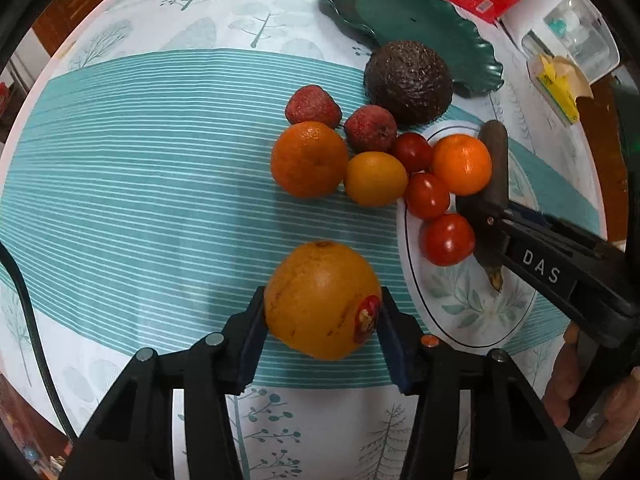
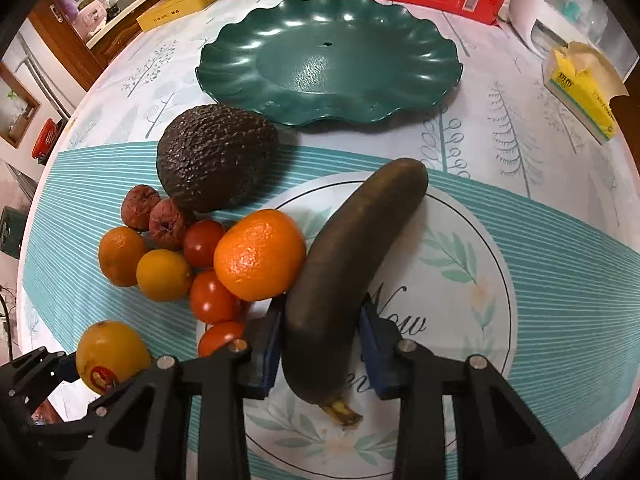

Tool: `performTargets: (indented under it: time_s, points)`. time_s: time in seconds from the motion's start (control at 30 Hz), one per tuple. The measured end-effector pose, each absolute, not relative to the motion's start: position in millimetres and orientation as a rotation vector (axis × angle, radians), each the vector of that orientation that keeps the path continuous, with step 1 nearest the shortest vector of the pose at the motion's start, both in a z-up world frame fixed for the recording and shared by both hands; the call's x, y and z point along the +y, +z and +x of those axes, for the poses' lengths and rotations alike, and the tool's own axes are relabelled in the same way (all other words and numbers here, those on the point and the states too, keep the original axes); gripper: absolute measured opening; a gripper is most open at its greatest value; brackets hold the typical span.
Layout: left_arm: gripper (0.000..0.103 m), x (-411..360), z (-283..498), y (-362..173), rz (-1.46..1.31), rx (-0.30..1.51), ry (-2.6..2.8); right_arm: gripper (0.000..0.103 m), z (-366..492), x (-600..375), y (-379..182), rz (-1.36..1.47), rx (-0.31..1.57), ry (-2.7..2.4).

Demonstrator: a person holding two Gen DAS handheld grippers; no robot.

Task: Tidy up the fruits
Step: 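Grasp the large stickered orange with the left tool while the right tool grasps the dark banana, then carry the orange and banana onto the green plate and release both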

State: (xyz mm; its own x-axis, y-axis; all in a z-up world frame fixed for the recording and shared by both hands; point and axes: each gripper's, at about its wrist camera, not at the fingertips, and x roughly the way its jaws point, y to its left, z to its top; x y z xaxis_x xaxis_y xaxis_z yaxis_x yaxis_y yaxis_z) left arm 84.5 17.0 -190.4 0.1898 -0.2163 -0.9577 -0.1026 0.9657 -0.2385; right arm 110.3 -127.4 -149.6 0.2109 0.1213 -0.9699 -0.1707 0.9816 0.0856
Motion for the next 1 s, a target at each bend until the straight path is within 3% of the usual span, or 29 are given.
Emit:
performTargets:
  time_s: [0.4,0.7,1.0]
  points:
    - [0.047,26,63,-166,-0.284,1.321,-0.063,0.032,83,-154,-127,0.036,1.297,0.192]
    - [0.047,25,68,-87,-0.243,1.189,-0.101,0.032,75,-159,-77,0.042,1.204,0.232]
    - [0.047,29,140,22,-0.077,0.989,-0.104,0.032,132,-156,21,0.043,1.019,0.301]
